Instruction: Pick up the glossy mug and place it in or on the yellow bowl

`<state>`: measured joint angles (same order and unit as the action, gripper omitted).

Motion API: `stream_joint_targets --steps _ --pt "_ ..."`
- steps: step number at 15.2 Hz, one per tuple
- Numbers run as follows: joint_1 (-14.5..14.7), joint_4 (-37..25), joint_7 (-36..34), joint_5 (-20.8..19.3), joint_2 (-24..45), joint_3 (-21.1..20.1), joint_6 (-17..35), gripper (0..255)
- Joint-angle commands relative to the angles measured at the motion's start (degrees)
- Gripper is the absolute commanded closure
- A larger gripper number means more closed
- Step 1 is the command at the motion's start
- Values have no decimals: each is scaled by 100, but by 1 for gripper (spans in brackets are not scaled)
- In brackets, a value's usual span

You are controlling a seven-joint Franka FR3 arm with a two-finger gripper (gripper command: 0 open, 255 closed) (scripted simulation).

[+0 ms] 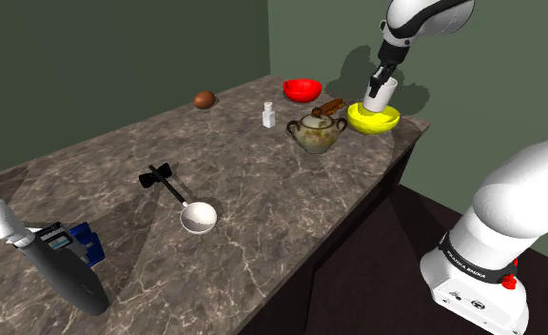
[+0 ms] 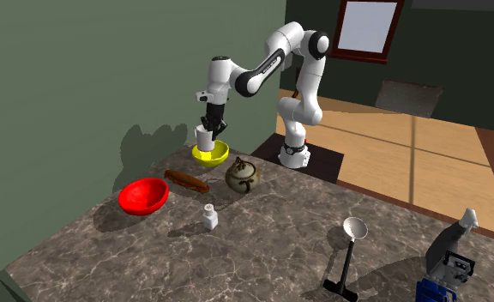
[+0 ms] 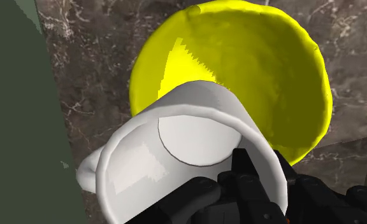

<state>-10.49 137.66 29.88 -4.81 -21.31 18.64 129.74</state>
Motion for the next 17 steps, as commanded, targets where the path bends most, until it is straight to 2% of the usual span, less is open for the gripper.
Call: stream_joint_targets --steps 1,2,7,11,17 --pt "0 0 0 0 -1 0 2 255" --pt "0 0 0 0 -1 0 2 0" --pt "0 0 0 0 -1 0 2 0" --pt "-42 -394 -62 -65 -389 -102 -774 0" --pt "-42 -394 -62 -65 -389 -102 -774 0"
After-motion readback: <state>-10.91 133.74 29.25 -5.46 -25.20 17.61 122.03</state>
